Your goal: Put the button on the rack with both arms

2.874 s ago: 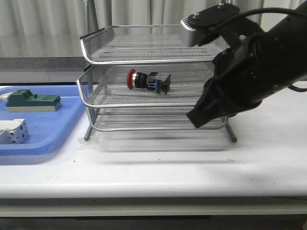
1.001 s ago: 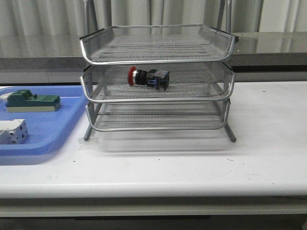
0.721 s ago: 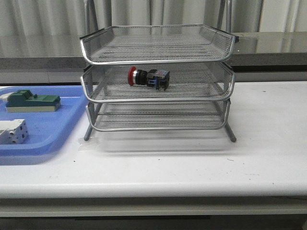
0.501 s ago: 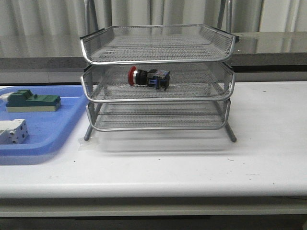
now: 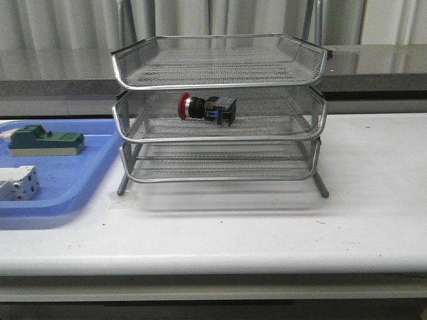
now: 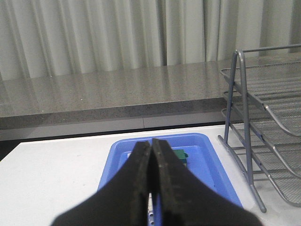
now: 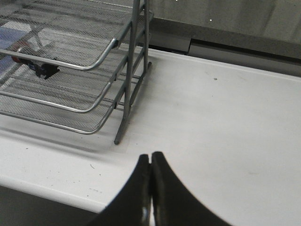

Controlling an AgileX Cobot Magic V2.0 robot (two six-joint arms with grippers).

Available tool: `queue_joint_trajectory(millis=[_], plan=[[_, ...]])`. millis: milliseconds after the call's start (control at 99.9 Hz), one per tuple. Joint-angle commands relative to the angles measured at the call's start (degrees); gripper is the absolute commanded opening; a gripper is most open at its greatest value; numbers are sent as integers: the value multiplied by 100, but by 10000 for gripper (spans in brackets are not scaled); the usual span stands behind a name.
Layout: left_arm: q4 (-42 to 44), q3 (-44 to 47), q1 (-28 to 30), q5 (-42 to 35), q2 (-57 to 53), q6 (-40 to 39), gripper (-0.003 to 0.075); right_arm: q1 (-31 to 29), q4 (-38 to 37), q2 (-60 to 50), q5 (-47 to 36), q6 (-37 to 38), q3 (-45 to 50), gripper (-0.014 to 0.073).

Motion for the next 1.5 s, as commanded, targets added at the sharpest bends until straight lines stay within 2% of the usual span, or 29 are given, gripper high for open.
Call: queue_joint_trajectory(millis=[0, 120, 290, 411, 831, 1071, 1492], plan=[[-89, -141, 8, -430, 58, -44, -20, -37, 72, 11, -464, 36, -140, -61], [-89, -141, 8, -430, 58, -44, -20, -37, -203, -63, -774, 352, -27, -61], [-89, -141, 8, -430, 58, -44, -20, -37, -1319, -464, -1430, 1893, 496, -61], [-89, -141, 8, -430, 58, -44, -20, -37, -1850, -874, -1724, 2568, 1024, -61], [-89, -141, 8, -430, 58, -44, -20, -37, -1930, -2632, -1979, 2614, 2301, -61], [-89, -141, 8, -430, 58, -44, -20, -37, -1937, -2604, -2440, 2614, 2688, -61], [-89, -141, 8, -430, 58, -44, -20, -37, -1937, -2604, -2438, 2614, 2688, -61]])
